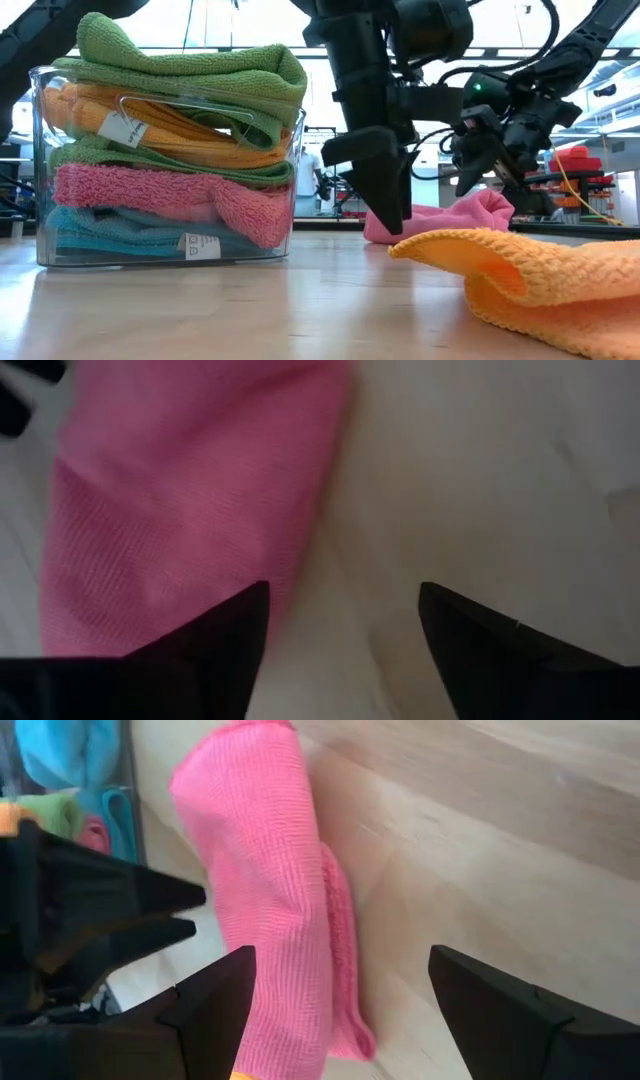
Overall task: Fold microfiber towels
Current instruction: Put the pink towel into the transparent bin
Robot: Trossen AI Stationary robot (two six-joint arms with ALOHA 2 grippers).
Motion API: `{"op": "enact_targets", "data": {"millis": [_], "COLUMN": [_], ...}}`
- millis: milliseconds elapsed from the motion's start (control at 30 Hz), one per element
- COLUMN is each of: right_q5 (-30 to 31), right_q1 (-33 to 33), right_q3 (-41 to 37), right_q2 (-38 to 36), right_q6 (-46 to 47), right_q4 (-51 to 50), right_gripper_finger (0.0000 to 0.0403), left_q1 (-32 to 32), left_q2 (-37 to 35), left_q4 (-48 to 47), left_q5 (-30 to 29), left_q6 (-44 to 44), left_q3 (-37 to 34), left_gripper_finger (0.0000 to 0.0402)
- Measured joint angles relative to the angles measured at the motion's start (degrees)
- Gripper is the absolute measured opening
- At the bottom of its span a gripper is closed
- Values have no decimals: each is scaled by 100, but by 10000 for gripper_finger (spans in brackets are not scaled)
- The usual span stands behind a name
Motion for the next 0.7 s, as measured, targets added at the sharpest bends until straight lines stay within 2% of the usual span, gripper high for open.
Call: {"op": "enact_targets", "data": {"millis": [133, 333, 533, 700], "right_q5": [-24, -35, -60, -88], "right_q1": [-140, -375, -367, -174], "right_q3": [0, 0, 0, 0], "right_q2": [-12, -12, -12, -12], "right_q6": [-115, -156, -86, -57], "right_q4": [12, 12, 16, 17], "right_gripper_finger": [305, 305, 305, 305], "left_q1": [-103, -180, 12, 180], "left_q2": [-23, -56, -56, 72], "left_q4": [-85, 287, 767, 607], "left_q5": [-95, -1042, -1234, -890], "left_q6": [157, 222, 337, 365], "left_q3": [11, 11, 11, -23], "left_gripper_finger": [315, 392, 380, 375]}}
